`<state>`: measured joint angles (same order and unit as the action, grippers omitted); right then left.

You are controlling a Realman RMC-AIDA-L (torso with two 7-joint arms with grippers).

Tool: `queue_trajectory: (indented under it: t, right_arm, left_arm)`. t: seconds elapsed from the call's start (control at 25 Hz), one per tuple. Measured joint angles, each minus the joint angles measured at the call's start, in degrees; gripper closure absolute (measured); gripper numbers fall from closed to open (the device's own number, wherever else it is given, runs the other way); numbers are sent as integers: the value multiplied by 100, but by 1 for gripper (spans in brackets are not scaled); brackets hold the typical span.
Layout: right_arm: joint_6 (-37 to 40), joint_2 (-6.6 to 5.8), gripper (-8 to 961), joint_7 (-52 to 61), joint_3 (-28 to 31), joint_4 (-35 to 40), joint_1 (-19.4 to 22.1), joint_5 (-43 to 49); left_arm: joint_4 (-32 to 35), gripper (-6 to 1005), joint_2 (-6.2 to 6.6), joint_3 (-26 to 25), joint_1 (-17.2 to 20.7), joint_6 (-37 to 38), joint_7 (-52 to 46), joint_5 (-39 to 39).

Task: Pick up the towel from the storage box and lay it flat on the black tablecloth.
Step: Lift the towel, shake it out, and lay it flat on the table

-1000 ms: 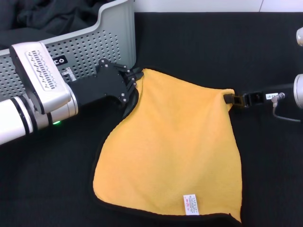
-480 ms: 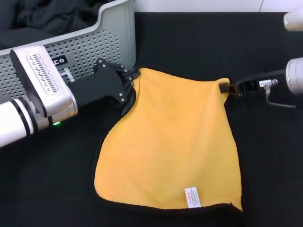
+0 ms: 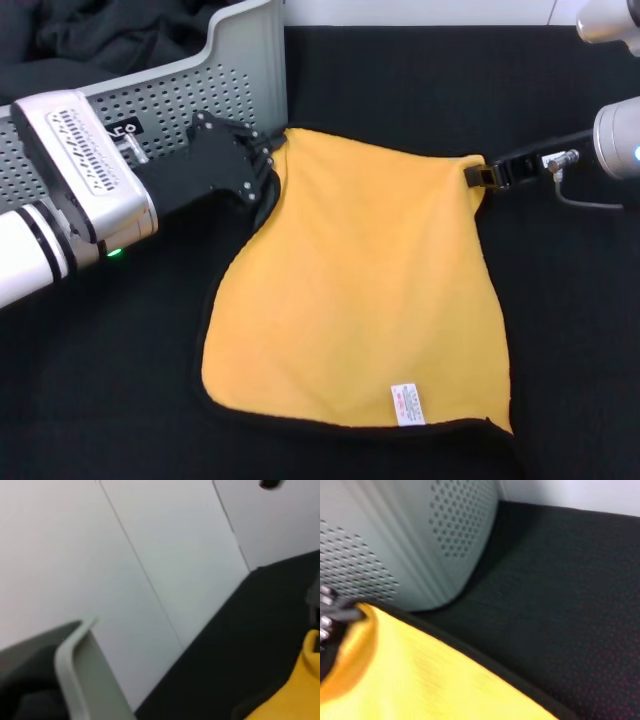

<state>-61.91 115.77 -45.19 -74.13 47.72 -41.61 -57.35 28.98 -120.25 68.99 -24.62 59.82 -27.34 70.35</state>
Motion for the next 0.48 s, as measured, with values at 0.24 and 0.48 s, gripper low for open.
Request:
queue_trajectory:
  t: [0.24,0.48]
  right_arm:
    - [144,-12,949,68,1,-173,-51,154]
    - [392,-4,949,79,-7,-377,-94,260]
  left_arm:
    - [-202,969,-3,42,-7,0,493,-388]
    - [-361,968,-24,39,-48,3,883,-465]
